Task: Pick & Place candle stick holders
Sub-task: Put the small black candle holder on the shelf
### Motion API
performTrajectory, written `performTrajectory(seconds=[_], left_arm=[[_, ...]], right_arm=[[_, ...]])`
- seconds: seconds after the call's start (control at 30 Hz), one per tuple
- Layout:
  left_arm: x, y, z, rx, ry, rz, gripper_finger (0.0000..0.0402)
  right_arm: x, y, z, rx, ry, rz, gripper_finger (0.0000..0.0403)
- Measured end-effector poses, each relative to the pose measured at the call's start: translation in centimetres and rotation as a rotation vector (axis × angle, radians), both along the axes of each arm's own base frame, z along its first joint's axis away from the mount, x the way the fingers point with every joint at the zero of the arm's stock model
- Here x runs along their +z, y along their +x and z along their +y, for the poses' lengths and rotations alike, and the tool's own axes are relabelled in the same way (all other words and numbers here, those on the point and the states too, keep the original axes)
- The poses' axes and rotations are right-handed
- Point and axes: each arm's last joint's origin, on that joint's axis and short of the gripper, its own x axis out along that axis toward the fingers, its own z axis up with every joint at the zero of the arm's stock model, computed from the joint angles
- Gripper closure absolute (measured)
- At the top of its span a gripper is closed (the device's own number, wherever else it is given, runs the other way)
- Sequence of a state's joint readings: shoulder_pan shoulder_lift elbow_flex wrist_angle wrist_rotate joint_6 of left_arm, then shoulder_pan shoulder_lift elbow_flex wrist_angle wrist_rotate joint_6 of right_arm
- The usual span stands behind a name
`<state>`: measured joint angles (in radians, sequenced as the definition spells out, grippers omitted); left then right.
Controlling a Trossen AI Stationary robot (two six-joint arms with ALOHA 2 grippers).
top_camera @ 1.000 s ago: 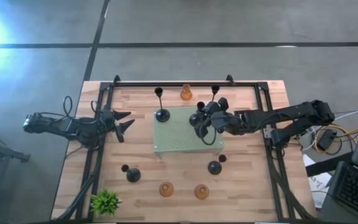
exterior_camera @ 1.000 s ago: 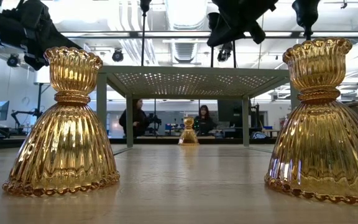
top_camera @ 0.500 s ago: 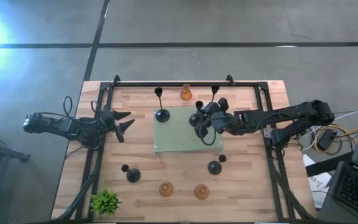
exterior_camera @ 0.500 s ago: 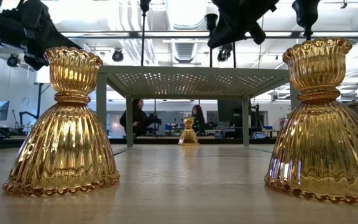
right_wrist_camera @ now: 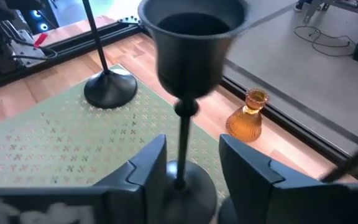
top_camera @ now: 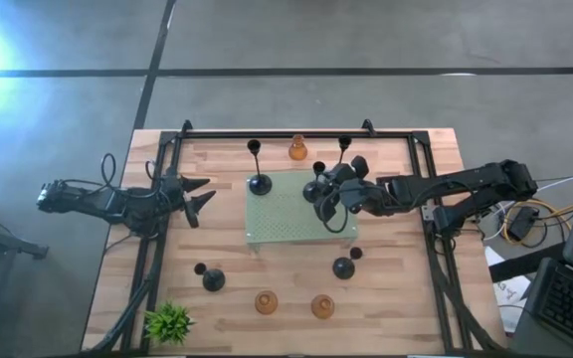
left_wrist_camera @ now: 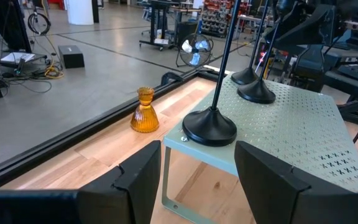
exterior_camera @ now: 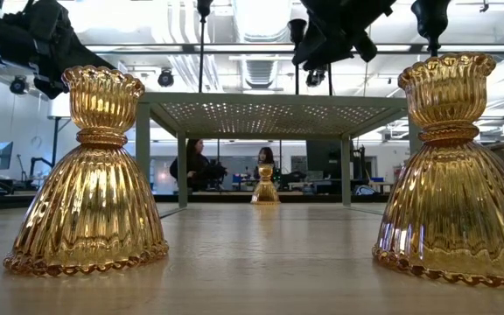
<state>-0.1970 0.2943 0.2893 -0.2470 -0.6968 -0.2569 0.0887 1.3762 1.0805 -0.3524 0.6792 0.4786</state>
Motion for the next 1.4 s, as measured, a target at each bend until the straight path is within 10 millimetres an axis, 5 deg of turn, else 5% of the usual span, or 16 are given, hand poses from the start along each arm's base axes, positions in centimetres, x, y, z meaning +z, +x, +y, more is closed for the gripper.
performTrajectory(seconds=[0.3, 0.67, 1.1, 1.4], left_arm=[[0.0, 0.0, 0.0, 0.000, 0.000, -0.001, 0.0193], [0.0, 0.1, -0.1, -0.037, -0.020, -0.006, 0.0193], [1.6, 0.0, -1.8, -0.665, -0.153, 0.007, 0.0193], [0.6, -1.2, -1.9, -0.663, -0.342, 0.233, 0.0193]], right_arm=[[0.9, -1.6, 1.3, 0.057, 0.070, -0.002, 0.0219], [1.8, -4.8, 5.3, 0.220, 0.081, 0.060, 0.0246], [2.3, -8.9, 7.1, 0.182, 0.078, 0.092, 0.0301], [2.4, -9.1, 7.0, 0.163, 0.070, 0.083, 0.0330]])
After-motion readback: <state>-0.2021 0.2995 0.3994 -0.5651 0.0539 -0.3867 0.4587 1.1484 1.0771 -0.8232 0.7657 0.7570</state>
